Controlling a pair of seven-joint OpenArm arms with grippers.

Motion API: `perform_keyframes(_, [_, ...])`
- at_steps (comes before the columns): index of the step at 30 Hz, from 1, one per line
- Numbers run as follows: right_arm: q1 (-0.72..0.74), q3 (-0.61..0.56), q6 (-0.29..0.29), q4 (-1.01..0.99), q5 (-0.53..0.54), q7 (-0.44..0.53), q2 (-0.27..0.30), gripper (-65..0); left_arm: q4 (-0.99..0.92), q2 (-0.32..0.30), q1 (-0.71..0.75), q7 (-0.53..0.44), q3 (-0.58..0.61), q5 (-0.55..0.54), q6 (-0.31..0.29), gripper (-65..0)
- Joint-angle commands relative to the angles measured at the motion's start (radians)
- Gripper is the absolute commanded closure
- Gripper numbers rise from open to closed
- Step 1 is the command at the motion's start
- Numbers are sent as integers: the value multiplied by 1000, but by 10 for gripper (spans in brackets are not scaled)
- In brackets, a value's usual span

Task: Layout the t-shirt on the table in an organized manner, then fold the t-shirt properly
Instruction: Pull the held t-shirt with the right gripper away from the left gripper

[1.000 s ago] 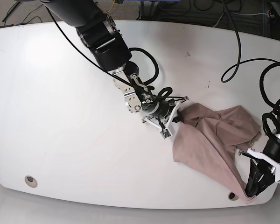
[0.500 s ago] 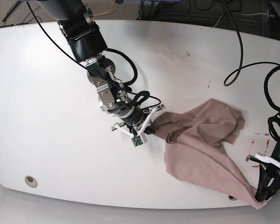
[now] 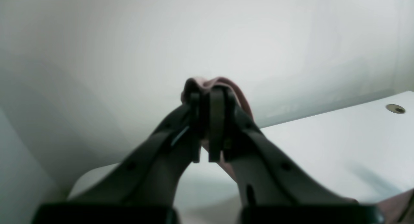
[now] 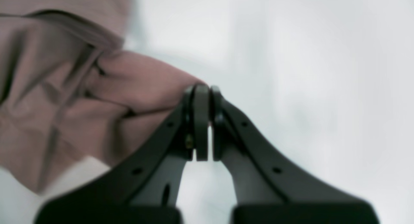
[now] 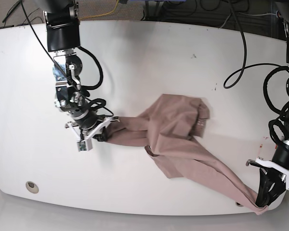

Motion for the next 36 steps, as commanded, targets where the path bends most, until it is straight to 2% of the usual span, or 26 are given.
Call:
perform_keyframes(1, [29, 27, 19, 34, 34, 20, 30, 0, 12, -7, -20, -30, -11, 0, 2, 0])
perform_keyframes(6, [34, 91, 19, 53, 80, -12, 98, 0, 14, 4, -5, -30, -9, 0, 3, 0])
perform_keyframes(11, [38, 165, 19, 96, 114, -51, 168, 0, 11, 47, -4, -29, -9, 8, 3, 0])
perform_keyframes(16, [58, 205, 19, 100, 160, -54, 241, 0, 11, 55, -11, -29, -9, 58, 3, 0])
perform_keyframes(21, [75, 226, 19, 99, 186, -54, 302, 0, 11, 69, -53, -29, -9, 63, 3, 0])
perform_keyframes(29, [150, 231, 22, 73, 186, -54, 357, 0, -3, 70, -126, -25, -8, 115, 3, 0])
perform_keyframes(36, [215, 232, 58, 47, 186, -55, 402, 0, -18, 72, -203, 36, -8, 135, 3, 0])
